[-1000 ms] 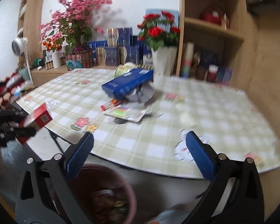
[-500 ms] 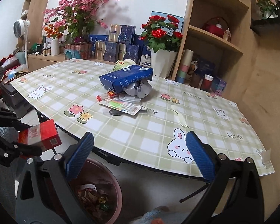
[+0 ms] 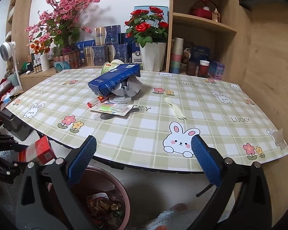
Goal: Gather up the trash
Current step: 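Open the left tool over the bin to drop the red cigarette box, then grasp the blue luckin coffee box with the left tool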
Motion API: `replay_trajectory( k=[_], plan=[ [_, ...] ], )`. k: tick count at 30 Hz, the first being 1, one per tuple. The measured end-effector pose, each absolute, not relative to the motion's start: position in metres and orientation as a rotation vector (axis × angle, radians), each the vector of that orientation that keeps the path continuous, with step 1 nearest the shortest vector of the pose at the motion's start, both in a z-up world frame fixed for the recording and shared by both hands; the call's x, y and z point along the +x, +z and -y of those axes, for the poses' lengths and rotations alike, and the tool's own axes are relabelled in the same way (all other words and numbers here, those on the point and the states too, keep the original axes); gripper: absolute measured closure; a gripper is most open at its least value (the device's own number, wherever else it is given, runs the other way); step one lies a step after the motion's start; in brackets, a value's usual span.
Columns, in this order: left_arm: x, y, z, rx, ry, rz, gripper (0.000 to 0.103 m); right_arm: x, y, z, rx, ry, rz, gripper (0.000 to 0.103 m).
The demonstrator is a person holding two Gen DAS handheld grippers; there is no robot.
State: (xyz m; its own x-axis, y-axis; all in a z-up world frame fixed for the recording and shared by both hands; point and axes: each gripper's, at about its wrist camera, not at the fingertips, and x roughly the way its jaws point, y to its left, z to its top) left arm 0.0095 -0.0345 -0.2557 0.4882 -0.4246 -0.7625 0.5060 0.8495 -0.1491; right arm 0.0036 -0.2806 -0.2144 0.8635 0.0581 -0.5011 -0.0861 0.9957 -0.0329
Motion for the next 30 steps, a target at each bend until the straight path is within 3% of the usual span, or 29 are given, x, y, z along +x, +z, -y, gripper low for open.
replay_trajectory(
  k=[4,8,17,30],
  plan=[
    [0.011,-0.257,0.035,0.102,-0.562,-0.9,0.047,0.003,-0.215,0.276,-0.075,0.084,-0.526,0.006],
    [0.011,-0.256,0.034,0.098,-0.558,-0.892,0.03,0.005,-0.216,0.275,-0.083,0.089,-0.533,0.006],
    [0.017,-0.252,0.018,0.045,-0.451,-0.868,0.013,0.007,-0.217,0.275,-0.083,0.089,-0.544,0.006],
    [0.024,-0.245,-0.012,-0.065,-0.304,-0.83,0.008,0.01,-0.22,0.271,-0.102,0.094,-0.559,0.006]
  ],
)
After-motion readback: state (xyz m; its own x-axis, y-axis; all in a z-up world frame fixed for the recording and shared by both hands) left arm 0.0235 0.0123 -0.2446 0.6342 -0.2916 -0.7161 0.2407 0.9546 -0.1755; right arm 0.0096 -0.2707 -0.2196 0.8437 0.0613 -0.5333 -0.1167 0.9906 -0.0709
